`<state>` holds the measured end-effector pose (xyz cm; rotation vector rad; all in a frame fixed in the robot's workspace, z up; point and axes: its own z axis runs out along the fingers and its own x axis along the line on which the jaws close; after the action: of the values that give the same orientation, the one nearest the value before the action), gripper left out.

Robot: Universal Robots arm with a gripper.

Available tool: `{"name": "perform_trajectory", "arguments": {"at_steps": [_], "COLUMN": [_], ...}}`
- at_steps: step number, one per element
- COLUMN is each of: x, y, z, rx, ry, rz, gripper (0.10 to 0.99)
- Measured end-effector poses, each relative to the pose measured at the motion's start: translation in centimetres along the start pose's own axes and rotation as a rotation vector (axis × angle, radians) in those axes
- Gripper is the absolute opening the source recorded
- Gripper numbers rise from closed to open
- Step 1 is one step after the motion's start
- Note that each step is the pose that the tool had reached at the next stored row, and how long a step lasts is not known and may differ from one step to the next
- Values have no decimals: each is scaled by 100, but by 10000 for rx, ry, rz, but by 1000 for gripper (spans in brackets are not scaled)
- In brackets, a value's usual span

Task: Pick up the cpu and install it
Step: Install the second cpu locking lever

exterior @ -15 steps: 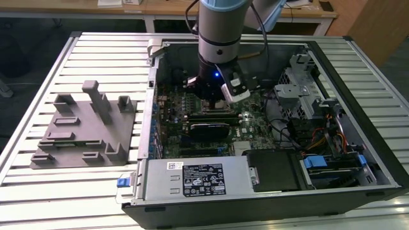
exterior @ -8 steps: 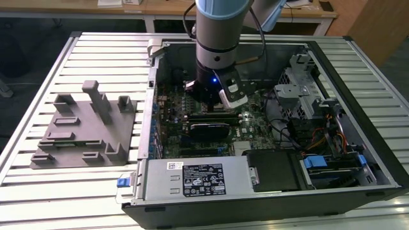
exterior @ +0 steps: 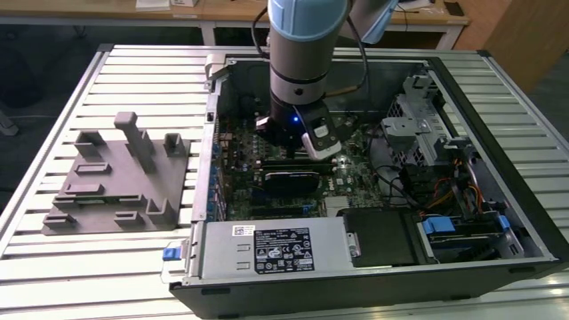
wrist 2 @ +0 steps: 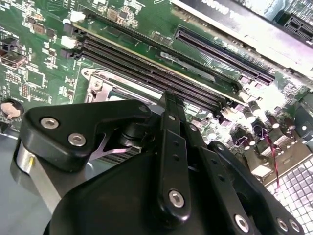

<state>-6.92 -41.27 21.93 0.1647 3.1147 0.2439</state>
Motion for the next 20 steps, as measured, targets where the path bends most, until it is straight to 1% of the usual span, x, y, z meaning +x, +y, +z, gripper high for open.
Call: {"name": "perform_trajectory", "arguments": {"at_steps": [4, 7, 13, 16, 20], "x": [29, 48, 59, 58, 57], "y": [-42, -65, -82, -92, -127], "z": [21, 37, 87, 120, 137], "rx": [-196, -395, -769, -897, -1046], "ry": [22, 42, 81, 94, 110], "rz": [4, 8, 17, 19, 22], "gripper": [106, 106, 106, 106, 106]}}
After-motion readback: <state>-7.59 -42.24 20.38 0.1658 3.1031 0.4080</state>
